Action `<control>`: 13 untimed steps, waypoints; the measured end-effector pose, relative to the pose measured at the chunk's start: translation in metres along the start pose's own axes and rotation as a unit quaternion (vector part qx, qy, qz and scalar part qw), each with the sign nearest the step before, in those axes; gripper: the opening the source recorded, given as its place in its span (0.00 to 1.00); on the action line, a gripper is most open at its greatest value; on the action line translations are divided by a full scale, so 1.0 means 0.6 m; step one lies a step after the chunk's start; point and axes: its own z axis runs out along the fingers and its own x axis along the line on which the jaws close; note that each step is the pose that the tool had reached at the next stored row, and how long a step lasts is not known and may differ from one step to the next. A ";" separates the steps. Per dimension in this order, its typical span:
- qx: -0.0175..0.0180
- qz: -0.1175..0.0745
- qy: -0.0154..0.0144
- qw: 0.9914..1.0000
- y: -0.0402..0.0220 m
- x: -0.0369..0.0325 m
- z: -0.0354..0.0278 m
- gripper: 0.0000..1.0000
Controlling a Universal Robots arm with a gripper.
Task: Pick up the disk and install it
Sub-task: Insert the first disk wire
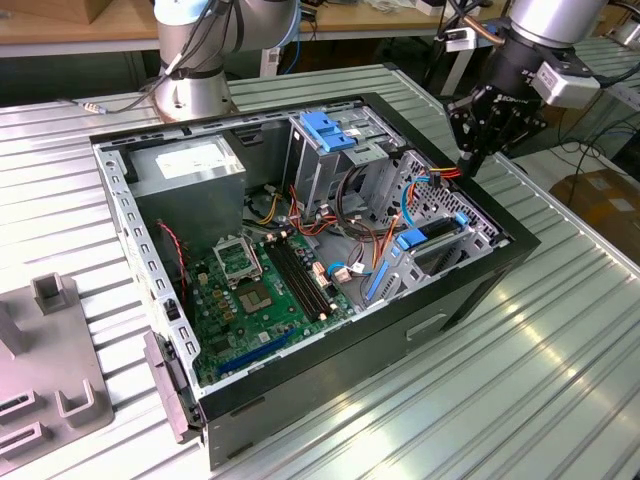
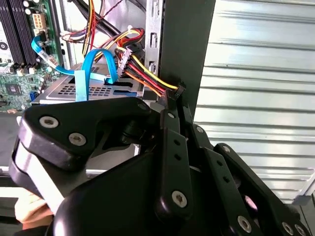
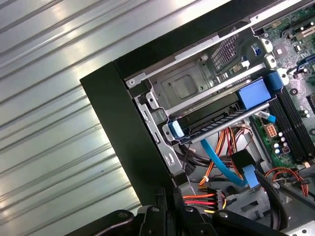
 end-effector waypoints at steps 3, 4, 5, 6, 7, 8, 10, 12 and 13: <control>0.000 0.005 0.000 1.000 0.001 -0.001 0.000 0.16; 0.000 0.005 0.000 1.000 0.001 -0.001 0.000 0.16; 0.000 0.006 0.000 1.000 0.001 -0.001 0.000 0.16; 0.000 0.006 0.000 1.000 0.001 -0.001 0.000 0.16; 0.000 0.006 0.000 1.000 0.001 -0.001 0.000 0.16; 0.000 0.006 0.000 1.000 0.001 -0.001 0.000 0.16; 0.000 0.006 0.000 1.000 0.001 -0.001 0.000 0.16; 0.000 0.006 0.000 1.000 0.001 -0.002 0.000 0.16; 0.000 0.007 0.000 1.000 0.002 -0.004 0.000 0.16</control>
